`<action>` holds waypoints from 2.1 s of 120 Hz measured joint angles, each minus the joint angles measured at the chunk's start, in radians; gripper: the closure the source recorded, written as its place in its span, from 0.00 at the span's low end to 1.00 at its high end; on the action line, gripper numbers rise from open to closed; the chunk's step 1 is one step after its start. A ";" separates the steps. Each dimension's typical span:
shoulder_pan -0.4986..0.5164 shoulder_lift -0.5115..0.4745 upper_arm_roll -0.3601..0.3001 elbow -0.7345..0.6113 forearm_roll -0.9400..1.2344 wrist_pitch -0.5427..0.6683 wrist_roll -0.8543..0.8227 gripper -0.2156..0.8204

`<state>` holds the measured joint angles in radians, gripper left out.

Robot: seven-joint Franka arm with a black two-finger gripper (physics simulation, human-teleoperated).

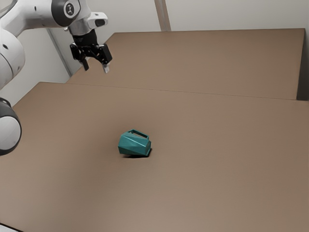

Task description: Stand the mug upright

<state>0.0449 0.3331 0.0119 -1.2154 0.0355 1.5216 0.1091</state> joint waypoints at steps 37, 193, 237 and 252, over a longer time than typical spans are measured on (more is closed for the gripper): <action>-0.041 -0.017 -0.004 -0.053 0.064 0.005 -0.004 0.21; 0.002 -0.027 0.248 -0.762 -0.958 0.293 0.661 0.21; -0.005 -0.071 0.235 -0.849 -0.950 0.306 0.712 0.21; -0.012 -0.058 0.231 -0.845 -0.959 0.326 0.722 0.21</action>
<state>0.0325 0.2746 0.2433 -2.0604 -0.9237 1.8473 0.8314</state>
